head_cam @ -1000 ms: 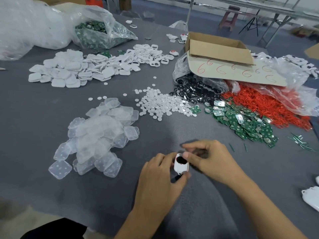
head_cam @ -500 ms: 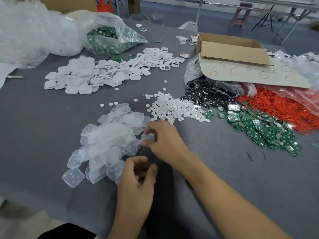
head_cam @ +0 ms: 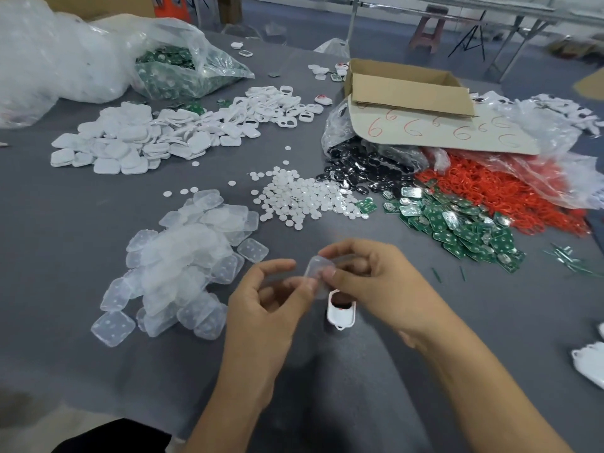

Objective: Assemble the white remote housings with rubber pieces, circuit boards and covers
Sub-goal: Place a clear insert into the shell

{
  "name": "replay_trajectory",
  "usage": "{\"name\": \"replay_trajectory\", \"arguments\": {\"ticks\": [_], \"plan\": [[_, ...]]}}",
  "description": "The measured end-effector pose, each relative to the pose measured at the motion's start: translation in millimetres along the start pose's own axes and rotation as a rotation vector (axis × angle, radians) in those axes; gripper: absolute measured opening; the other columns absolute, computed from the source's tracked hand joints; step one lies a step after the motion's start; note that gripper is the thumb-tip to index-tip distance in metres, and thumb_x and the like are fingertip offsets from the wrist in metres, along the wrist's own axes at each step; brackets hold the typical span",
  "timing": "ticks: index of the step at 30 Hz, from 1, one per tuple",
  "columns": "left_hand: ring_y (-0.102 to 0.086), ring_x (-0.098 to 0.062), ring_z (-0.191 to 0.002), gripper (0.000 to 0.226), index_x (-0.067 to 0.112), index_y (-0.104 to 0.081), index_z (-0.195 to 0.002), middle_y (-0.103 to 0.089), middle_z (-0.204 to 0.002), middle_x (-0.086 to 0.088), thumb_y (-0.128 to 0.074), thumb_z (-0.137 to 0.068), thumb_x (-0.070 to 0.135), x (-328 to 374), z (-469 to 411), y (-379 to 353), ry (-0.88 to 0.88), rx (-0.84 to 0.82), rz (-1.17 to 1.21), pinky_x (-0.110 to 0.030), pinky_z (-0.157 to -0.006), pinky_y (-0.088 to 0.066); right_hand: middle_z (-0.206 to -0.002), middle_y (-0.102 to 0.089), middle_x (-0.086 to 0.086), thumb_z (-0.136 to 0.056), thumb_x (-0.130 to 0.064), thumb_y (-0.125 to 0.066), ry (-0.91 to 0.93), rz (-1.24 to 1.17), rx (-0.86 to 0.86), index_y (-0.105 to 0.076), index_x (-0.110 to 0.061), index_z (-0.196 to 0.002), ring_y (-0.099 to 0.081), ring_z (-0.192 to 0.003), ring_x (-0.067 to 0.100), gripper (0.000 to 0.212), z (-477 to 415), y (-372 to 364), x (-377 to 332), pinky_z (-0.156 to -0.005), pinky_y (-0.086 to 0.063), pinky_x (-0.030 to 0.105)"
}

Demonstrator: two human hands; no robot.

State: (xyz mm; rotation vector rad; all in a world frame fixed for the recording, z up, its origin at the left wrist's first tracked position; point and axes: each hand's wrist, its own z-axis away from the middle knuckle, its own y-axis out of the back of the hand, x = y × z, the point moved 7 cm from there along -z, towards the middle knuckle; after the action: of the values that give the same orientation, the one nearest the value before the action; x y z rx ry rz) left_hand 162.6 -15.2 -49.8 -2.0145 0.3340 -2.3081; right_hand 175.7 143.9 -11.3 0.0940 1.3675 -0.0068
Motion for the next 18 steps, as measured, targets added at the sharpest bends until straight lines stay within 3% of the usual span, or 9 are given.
{"name": "replay_trajectory", "arguments": {"ticks": [3,6,8,11,15,18], "plan": [[-0.072,-0.008,-0.078,0.029,0.036,-0.071,-0.097,-0.077,-0.086,-0.001,-0.083,-0.081,0.015,-1.7,8.7,-13.4,0.047,-0.066,0.033,-0.018,-0.071,-0.055,-0.080,-0.067,0.022,-0.091,0.006,-0.064,-0.033,-0.122,0.028,-0.069,0.002,-0.101,-0.066,-0.069,0.017,0.012,11.1,9.6,1.6,-0.063,-0.054,0.022],[-0.071,-0.014,-0.080,0.033,0.026,-0.065,-0.112,-0.078,-0.092,-0.008,-0.079,-0.084,0.013,-4.2,13.3,-25.3,0.113,-0.077,0.166,-0.029,-0.078,-0.057,-0.088,-0.070,0.026,-0.090,0.004,-0.065,-0.047,-0.229,0.028,-0.064,0.001,-0.110,-0.070,-0.077,0.024,0.020,24.4,16.4,0.9,-0.067,-0.057,0.025],[-0.073,-0.018,-0.083,0.045,0.019,-0.060,-0.120,-0.077,-0.097,-0.014,-0.079,-0.079,0.016,-2.0,15.9,-32.3,0.145,-0.092,0.288,-0.028,-0.075,-0.059,-0.093,-0.074,0.024,-0.090,0.001,-0.066,-0.038,-0.229,0.029,-0.063,-0.003,-0.115,-0.071,-0.082,0.027,0.025,32.7,20.3,-1.4,-0.069,-0.057,0.027],[-0.075,-0.018,-0.084,0.054,0.018,-0.060,-0.123,-0.077,-0.096,-0.008,-0.081,-0.073,0.020,6.0,19.5,-37.0,0.103,-0.104,0.319,-0.022,-0.067,-0.058,-0.092,-0.075,0.021,-0.087,0.003,-0.068,-0.005,-0.265,0.059,-0.063,-0.004,-0.117,-0.070,-0.080,0.025,0.031,42.6,25.4,-2.8,-0.069,-0.056,0.026],[-0.074,-0.015,-0.094,0.053,0.029,-0.061,-0.121,-0.075,-0.107,0.003,-0.087,-0.077,0.017,19.4,15.6,-37.7,-0.044,-0.157,0.149,-0.023,-0.074,-0.057,-0.084,-0.074,0.012,-0.085,0.010,-0.067,0.007,-0.270,0.019,-0.062,-0.008,-0.120,-0.070,-0.077,0.023,0.040,59.5,22.9,2.9,-0.072,-0.057,0.028],[-0.074,-0.016,-0.089,0.053,0.038,-0.055,-0.124,-0.069,-0.115,0.010,-0.081,-0.083,0.016,37.9,7.8,-45.7,-0.203,-0.336,-0.147,-0.024,-0.076,-0.058,-0.093,-0.076,0.007,-0.087,-0.006,-0.073,0.039,-0.049,-0.050,-0.068,-0.014,-0.113,-0.072,-0.085,0.016,0.028,65.5,22.1,-5.5,-0.075,-0.054,0.020]]}}
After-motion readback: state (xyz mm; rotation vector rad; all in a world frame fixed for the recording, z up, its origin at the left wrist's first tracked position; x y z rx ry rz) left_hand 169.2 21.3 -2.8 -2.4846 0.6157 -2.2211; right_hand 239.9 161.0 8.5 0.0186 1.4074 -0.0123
